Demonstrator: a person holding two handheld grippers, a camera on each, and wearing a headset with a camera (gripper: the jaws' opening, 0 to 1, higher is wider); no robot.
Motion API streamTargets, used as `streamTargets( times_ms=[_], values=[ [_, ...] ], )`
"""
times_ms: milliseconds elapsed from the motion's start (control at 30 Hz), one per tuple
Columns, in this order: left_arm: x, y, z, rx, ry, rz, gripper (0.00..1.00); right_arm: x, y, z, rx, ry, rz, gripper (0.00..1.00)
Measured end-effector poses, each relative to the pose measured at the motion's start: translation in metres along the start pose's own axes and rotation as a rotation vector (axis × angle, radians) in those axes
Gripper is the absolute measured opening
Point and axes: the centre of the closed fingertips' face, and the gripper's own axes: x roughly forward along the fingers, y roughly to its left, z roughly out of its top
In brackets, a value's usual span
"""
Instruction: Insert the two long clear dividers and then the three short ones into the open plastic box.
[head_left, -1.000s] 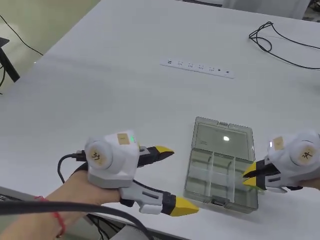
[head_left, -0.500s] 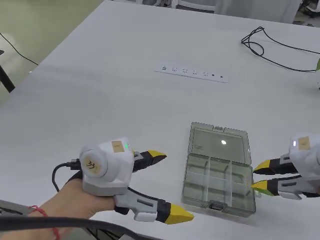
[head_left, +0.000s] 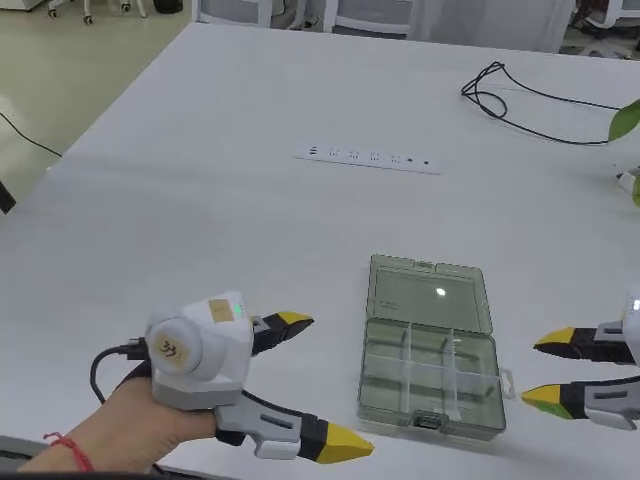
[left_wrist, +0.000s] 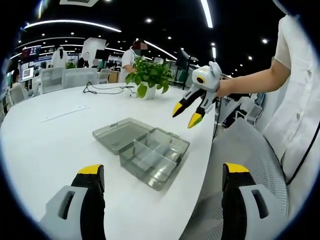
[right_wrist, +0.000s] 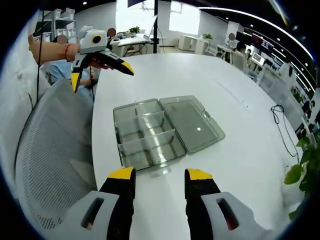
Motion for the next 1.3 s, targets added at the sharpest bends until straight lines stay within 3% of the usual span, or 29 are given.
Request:
streamTargets(
  times_ms=[267,900,1100,1300],
  values=[
    [0.001,0.001,-0.003,0.007,0.016,-0.006,1.0,-0.004,0.001,-0.011,0.044,-0.01,-0.018,0.49],
    [0.002,0.004,-0.008,0.018,0.041,-0.012,1.0,-0.007,0.009,-0.012,0.085,-0.025,-0.025,0.62],
    [0.0,0.007,-0.012,0.025,0.053,-0.012,1.0,-0.009,0.011,-0.008,0.107,-0.062,-0.019,0.66],
    [-0.002,0.009,-0.016,0.03,0.069,-0.011,1.0,-0.009,0.011,-0.008,0.107,-0.09,-0.015,0.76]
  ],
)
